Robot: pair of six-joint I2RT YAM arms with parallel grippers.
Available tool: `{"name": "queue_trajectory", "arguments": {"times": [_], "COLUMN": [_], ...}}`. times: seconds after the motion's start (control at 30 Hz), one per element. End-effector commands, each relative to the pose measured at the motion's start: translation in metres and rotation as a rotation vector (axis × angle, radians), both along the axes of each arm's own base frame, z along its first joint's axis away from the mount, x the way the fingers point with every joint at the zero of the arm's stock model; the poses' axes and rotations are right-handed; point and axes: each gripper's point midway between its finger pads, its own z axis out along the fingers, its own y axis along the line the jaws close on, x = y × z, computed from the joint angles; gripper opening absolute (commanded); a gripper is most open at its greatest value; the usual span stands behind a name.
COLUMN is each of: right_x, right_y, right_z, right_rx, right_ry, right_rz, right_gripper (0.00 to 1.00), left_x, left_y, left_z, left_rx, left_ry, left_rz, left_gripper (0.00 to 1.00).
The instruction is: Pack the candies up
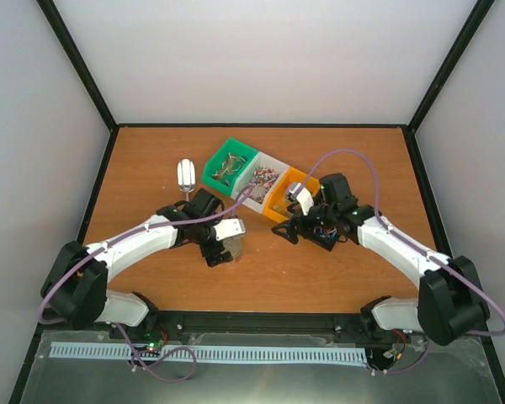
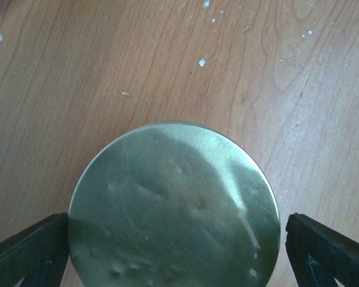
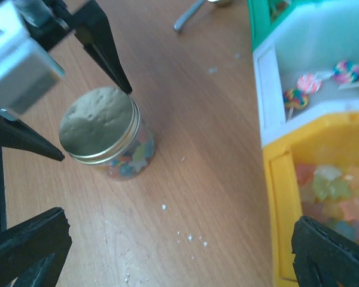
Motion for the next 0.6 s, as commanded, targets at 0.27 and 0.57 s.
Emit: {"name": "queue_trajectory", "arguments": {"times": [0.27,0.57], "right_x": [0.035,-0.001], "right_y": [-0.025,0.011], "right_z": [0.057,0.041], "right_rx": [0.013,0.138], "right_ry": [-0.337,-0.237], "right_rz": [-0.214,0.073], "right_gripper": [1.00,1.00], "left_x": [0.006,-0.021], "left_y": [-0.005,0.005], "left_z": [0.069,0.095], "left_rx": [-0.131,-0.144], "left_ry": [-0.118,-0.036], "left_rz": [0.045,0.048], "left_gripper": [1.00,1.00]}}
